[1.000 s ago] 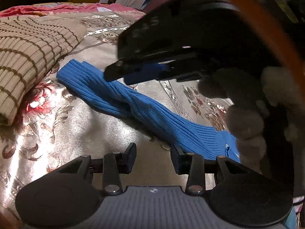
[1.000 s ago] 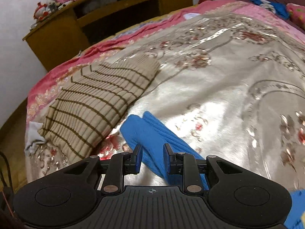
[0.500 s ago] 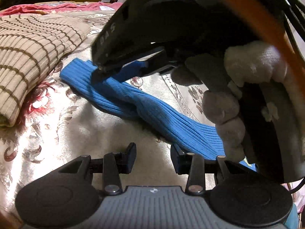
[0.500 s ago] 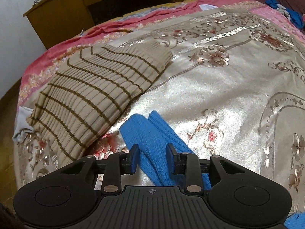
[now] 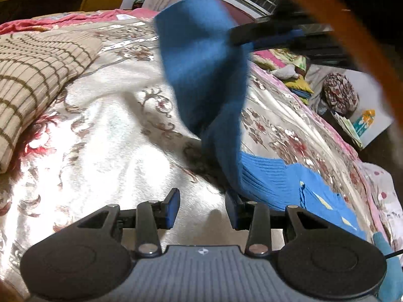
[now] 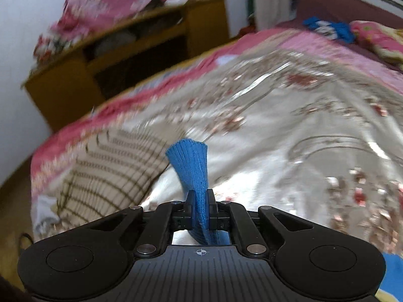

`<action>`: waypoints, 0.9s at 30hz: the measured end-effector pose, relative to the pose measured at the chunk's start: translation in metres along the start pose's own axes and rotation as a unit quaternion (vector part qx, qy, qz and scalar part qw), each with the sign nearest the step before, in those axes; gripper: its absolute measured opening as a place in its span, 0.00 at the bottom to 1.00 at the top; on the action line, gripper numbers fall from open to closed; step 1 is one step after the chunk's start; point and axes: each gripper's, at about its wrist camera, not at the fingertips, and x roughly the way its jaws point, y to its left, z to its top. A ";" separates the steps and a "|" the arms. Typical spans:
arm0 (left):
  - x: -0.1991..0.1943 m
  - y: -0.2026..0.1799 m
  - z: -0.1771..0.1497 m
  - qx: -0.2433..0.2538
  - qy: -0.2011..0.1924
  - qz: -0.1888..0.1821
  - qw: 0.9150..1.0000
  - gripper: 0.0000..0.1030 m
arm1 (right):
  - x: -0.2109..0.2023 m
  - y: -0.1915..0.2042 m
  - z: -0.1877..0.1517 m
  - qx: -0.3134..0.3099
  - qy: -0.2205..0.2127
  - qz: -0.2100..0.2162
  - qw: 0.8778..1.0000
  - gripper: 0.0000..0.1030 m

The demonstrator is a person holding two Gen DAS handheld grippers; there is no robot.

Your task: Fold small clothes

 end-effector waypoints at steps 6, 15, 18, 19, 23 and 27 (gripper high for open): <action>-0.006 -0.021 -0.008 0.040 0.004 -0.012 0.999 0.43 | -0.072 -0.052 -0.009 0.070 -0.065 -0.033 0.995 0.05; -0.003 -0.064 -0.033 0.097 0.025 -0.030 0.995 0.43 | -0.186 -0.150 -0.074 0.198 -0.152 -0.076 0.965 0.05; -0.004 -0.084 -0.042 0.116 0.031 -0.038 0.992 0.43 | -0.221 -0.183 -0.117 0.243 -0.179 -0.091 0.949 0.05; -0.004 -0.089 -0.044 0.122 0.033 -0.039 0.991 0.43 | -0.231 -0.195 -0.135 0.259 -0.189 -0.100 0.942 0.05; -0.006 -0.116 -0.057 0.162 0.042 -0.043 0.985 0.43 | -0.244 -0.239 -0.213 0.328 -0.194 -0.130 0.915 0.06; -0.005 -0.139 -0.067 0.200 0.060 -0.034 0.977 0.43 | -0.226 -0.269 -0.281 0.383 -0.164 -0.158 0.895 0.10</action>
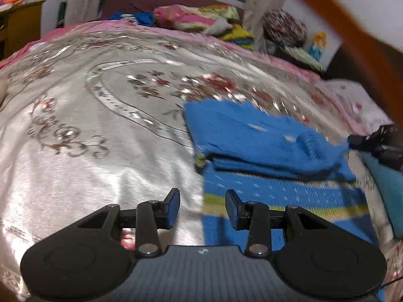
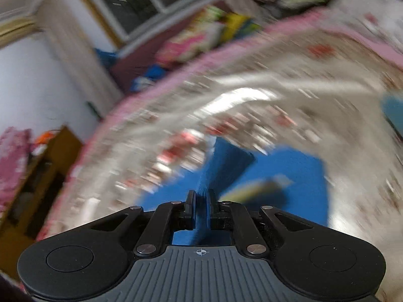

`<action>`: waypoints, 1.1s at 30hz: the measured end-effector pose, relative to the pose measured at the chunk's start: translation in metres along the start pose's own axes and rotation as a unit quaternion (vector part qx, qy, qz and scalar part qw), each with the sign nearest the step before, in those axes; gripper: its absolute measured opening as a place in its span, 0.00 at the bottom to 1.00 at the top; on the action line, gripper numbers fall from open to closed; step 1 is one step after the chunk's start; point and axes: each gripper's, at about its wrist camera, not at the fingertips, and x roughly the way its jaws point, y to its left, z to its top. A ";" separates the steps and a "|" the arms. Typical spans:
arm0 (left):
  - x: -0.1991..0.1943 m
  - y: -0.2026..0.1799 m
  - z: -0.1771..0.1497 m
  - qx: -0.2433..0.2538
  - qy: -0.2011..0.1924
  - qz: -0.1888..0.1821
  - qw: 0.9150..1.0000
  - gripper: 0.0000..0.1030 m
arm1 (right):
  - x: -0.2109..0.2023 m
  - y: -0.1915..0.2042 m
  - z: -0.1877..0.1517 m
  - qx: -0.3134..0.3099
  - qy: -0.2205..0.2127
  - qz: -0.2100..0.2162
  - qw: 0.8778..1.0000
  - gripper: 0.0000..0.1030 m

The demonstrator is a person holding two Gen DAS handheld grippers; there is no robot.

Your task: Fold small clothes

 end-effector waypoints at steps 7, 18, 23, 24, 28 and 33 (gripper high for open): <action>0.009 -0.041 0.012 0.062 0.017 0.019 0.998 0.43 | 0.008 -0.052 -0.025 0.090 -0.004 0.055 0.994 0.27; 0.038 -0.094 0.024 0.102 0.034 0.007 0.994 0.43 | 0.010 -0.105 -0.018 0.157 0.005 0.056 0.986 0.29; 0.044 -0.104 0.023 0.112 0.039 -0.001 0.993 0.43 | 0.011 -0.112 -0.016 0.176 0.004 0.057 0.983 0.29; 0.046 -0.104 0.022 0.111 0.042 -0.001 0.993 0.43 | 0.011 -0.113 -0.015 0.180 0.004 0.057 0.982 0.29; 0.050 -0.103 0.023 0.107 0.047 0.003 0.993 0.43 | 0.022 -0.121 -0.018 0.220 0.017 0.078 0.972 0.33; 0.050 -0.104 0.024 0.114 0.051 0.008 0.992 0.43 | 0.029 -0.117 -0.017 0.216 0.014 0.074 0.973 0.31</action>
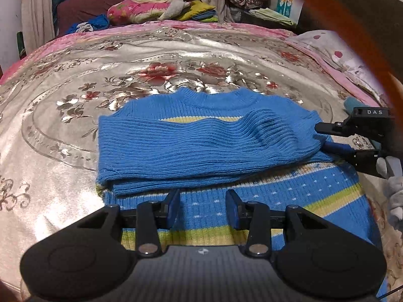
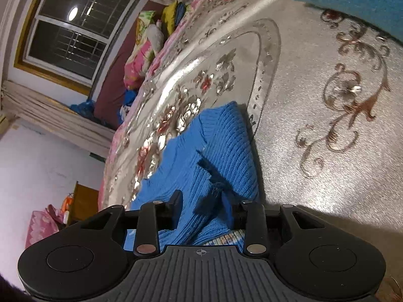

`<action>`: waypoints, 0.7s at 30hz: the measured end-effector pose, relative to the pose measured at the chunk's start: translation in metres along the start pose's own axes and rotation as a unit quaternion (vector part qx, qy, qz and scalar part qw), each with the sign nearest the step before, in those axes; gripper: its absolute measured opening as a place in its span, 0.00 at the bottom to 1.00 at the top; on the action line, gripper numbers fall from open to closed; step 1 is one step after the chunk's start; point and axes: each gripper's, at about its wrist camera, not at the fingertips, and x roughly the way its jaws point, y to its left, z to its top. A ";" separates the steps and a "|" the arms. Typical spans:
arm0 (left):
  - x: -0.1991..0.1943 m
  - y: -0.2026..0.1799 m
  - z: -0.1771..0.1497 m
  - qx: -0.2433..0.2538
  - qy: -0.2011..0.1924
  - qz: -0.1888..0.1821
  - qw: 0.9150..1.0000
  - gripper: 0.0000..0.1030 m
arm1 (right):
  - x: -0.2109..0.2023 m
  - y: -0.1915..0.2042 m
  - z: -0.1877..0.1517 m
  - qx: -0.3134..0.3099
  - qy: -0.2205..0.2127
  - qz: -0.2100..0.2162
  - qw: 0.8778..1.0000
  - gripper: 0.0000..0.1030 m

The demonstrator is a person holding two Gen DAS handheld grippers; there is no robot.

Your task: Fold small clothes

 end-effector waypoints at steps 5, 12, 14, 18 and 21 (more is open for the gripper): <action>-0.005 -0.002 0.006 0.013 -0.008 0.006 1.000 0.43 | -0.009 0.001 0.002 0.009 -0.016 0.015 1.000 0.07; 0.004 0.005 0.013 -0.006 -0.016 0.009 1.000 0.44 | -0.026 0.014 0.006 -0.046 -0.052 -0.003 0.998 0.07; 0.011 0.011 0.012 -0.021 -0.002 0.009 1.000 0.44 | -0.017 0.008 0.004 -0.055 -0.037 -0.052 0.996 0.07; 0.007 0.016 0.008 -0.022 0.001 0.009 1.000 0.44 | -0.015 0.006 0.001 -0.058 -0.028 -0.064 0.996 0.08; 0.001 0.019 0.011 -0.024 -0.009 0.006 1.000 0.44 | -0.019 0.013 0.003 -0.081 -0.034 -0.075 0.993 0.11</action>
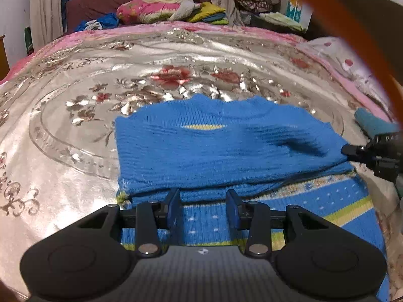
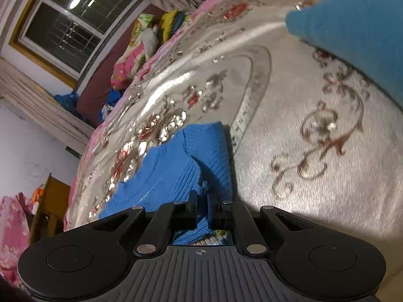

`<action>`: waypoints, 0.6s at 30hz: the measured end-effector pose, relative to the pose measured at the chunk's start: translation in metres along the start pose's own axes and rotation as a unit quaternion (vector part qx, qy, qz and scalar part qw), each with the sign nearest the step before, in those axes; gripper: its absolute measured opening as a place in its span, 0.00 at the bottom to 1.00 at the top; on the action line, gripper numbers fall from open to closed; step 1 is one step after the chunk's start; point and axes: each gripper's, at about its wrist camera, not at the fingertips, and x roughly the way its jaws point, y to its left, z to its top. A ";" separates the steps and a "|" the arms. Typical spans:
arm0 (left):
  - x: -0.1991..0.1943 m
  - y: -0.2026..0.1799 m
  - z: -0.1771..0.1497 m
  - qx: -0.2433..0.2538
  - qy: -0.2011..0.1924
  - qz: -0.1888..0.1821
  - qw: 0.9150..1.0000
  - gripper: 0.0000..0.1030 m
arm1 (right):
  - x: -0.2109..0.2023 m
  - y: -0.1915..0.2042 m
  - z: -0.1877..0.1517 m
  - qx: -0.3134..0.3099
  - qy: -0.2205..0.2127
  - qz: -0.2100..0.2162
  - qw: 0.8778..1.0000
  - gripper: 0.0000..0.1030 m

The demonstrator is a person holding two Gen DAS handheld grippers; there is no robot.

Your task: Fold small clothes

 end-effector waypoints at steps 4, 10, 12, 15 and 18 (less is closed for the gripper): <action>-0.005 0.003 0.010 -0.010 -0.025 -0.006 1.000 0.44 | -0.010 0.012 0.002 -0.031 -0.028 -0.024 0.999 0.12; 0.017 0.002 0.025 -0.014 -0.029 0.004 0.999 0.44 | -0.015 0.034 -0.005 -0.087 -0.055 0.008 0.995 0.12; 0.026 0.001 0.025 -0.015 -0.024 0.006 1.000 0.44 | -0.005 0.042 -0.008 -0.098 -0.036 0.036 0.994 0.13; 0.034 0.002 0.021 -0.018 -0.019 0.008 1.000 0.44 | 0.015 0.048 -0.011 -0.112 -0.013 0.066 0.991 0.13; 0.035 0.006 0.017 -0.015 -0.020 0.011 1.000 0.44 | 0.031 0.048 -0.008 -0.108 0.005 0.046 0.993 0.13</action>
